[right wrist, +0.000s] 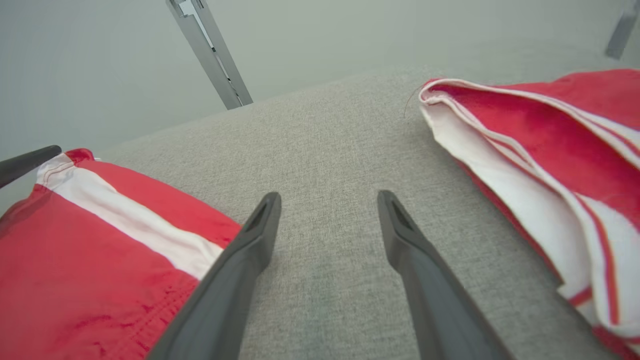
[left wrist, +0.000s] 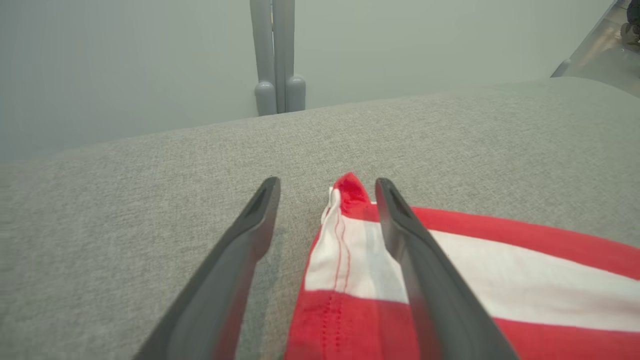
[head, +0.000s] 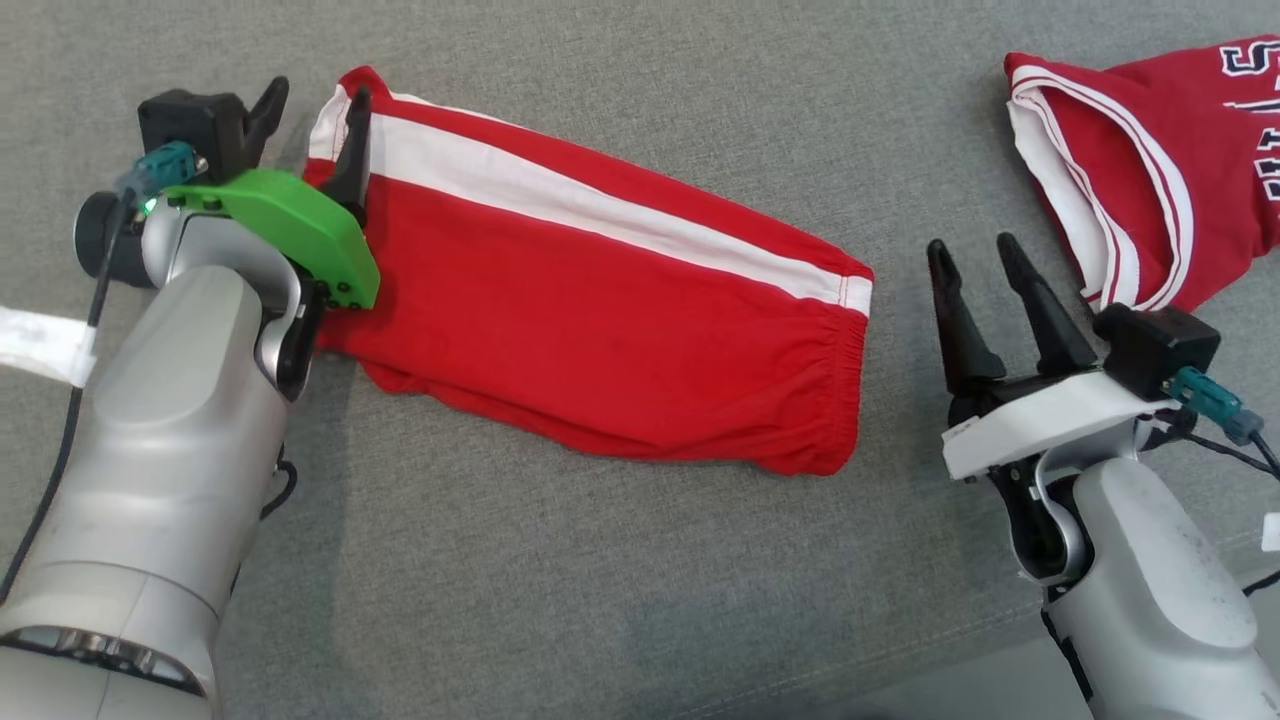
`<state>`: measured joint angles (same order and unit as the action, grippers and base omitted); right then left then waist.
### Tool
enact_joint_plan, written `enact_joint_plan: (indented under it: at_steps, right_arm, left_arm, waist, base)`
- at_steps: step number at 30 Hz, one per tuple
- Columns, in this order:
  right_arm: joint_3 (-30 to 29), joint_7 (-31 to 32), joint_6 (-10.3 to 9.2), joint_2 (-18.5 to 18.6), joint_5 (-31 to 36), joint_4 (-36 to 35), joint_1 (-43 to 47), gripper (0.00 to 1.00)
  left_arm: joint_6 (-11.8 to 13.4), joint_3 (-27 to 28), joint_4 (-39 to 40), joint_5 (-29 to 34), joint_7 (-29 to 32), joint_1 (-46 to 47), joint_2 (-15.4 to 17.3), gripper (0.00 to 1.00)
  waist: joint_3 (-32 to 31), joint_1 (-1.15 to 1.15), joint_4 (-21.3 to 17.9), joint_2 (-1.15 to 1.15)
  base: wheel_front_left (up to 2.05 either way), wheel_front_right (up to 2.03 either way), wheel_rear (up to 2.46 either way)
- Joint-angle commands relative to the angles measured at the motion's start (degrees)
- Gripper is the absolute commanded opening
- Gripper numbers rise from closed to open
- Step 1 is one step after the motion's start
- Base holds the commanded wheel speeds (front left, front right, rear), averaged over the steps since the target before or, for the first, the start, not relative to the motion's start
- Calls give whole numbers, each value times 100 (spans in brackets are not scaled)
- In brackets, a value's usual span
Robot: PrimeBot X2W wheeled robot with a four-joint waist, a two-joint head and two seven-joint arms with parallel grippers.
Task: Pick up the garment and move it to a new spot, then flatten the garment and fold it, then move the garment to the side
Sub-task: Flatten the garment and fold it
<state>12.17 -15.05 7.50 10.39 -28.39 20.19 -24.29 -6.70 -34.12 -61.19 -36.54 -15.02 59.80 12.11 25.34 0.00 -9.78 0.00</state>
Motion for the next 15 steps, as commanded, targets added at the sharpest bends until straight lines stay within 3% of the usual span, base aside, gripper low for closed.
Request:
enact_joint_plan:
  at_steps: [1,15]
  right_arm:
    - [-296,-13,-5,-115,323,-135,167,100]
    - [-1201,-13,-5,-533,1261,-849,749,100]
  left_arm:
    - [24,109,69,45,-15,-226,45,100]
    - [-5,577,-232,45,-15,-1273,-222,100]
  waist:
    - [-140,0,76,0]
    - [-597,0,126,0]
  base:
    - [0,0,0]
    - [0,0,0]
